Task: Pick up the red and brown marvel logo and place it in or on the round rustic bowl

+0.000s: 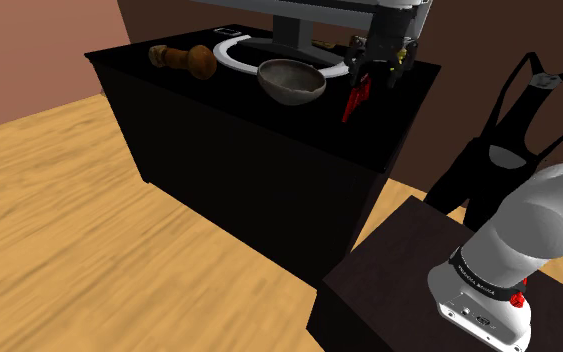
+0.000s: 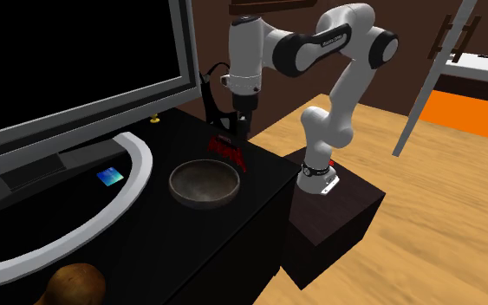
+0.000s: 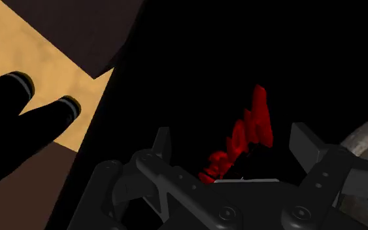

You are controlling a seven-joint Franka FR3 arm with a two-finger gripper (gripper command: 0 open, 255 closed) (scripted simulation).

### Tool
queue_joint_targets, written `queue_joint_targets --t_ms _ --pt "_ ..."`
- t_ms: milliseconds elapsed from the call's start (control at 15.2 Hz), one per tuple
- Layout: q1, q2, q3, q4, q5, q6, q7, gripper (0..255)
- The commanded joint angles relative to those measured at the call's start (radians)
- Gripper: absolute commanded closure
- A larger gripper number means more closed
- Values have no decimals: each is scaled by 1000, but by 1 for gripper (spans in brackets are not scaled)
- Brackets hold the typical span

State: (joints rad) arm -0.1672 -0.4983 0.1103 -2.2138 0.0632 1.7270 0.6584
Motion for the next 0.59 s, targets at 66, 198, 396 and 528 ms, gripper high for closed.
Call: queue_joint_targets --t_ms 66,198,396,528 --pt "-91 103 23 104 35 6 330 0" --pt "-120 131 26 132 45 9 437 0" --pt "-118 129 29 91 47 49 437 0" --pt "-118 130 31 64 48 76 436 0"
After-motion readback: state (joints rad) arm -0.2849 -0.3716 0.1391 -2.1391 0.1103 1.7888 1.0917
